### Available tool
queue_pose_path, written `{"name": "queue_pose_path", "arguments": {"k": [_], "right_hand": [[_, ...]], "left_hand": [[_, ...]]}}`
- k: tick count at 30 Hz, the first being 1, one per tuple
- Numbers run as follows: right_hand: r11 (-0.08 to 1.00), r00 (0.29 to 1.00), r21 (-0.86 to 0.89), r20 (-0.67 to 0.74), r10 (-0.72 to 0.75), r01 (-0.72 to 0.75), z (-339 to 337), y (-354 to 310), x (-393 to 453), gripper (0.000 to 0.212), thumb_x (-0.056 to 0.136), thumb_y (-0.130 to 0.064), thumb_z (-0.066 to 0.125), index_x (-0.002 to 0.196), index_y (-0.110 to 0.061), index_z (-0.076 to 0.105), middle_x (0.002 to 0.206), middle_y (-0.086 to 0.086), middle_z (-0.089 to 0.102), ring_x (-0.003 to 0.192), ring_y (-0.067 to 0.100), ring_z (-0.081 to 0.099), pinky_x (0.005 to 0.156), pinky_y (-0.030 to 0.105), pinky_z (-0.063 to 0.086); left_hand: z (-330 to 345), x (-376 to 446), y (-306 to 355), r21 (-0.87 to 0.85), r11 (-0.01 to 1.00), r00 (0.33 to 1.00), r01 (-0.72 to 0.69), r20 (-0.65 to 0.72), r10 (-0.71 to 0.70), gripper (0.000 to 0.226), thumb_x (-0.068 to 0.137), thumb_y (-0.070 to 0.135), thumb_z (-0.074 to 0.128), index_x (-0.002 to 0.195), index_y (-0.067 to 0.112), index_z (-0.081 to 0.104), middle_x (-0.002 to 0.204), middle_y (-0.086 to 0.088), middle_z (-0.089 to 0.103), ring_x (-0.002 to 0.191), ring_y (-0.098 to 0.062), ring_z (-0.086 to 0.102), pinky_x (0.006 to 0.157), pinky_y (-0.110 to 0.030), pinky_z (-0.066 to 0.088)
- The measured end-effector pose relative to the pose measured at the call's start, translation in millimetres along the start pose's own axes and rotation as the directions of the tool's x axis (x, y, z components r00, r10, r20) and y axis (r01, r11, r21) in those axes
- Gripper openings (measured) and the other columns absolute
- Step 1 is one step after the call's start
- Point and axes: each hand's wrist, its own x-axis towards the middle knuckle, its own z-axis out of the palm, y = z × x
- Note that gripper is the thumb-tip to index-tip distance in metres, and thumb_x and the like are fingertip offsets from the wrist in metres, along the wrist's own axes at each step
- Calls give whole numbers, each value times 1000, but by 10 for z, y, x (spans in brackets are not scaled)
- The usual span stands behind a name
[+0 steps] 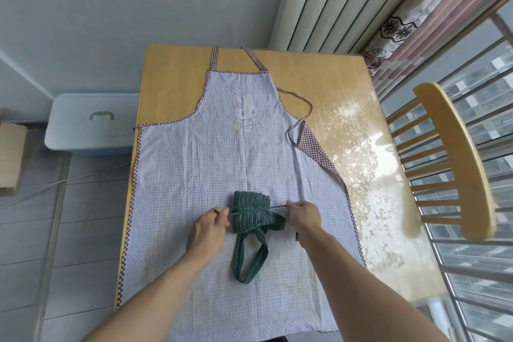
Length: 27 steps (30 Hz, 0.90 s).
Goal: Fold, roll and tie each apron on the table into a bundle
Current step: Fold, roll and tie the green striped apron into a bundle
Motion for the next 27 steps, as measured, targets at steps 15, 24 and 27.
{"name": "queue_pose_path", "arguments": {"k": [15, 24, 27], "right_hand": [[972, 929, 201, 323, -180, 119, 150, 15, -197, 63, 69, -20, 95, 116, -14, 53, 105, 2, 69, 89, 13, 71, 72, 24, 57], [737, 799, -325, 354, -486, 592, 125, -48, -279, 63, 78, -14, 82, 135, -26, 59, 114, -9, 69, 101, 14, 66, 93, 38, 56], [506, 708, -504, 397, -584, 700, 156, -71, -288, 55, 89, -7, 62, 139, -30, 58, 120, -7, 70, 104, 20, 65, 89, 35, 54]], "left_hand": [[234, -11, 337, -563, 786, 964, 257, 206, -168, 29, 108, 20, 45, 106, -2, 64, 107, -13, 69, 102, -25, 71, 83, -33, 61], [186, 65, 265, -109, 986, 991, 127, 55, -121, 40, 107, 36, 42, 84, 13, 65, 87, -5, 67, 77, -21, 62, 71, -35, 51], [225, 111, 269, 71, 993, 995, -93, 42, 90, 38, 107, 35, 40, 98, 10, 67, 138, 9, 49, 113, -13, 53, 98, -28, 44]]}}
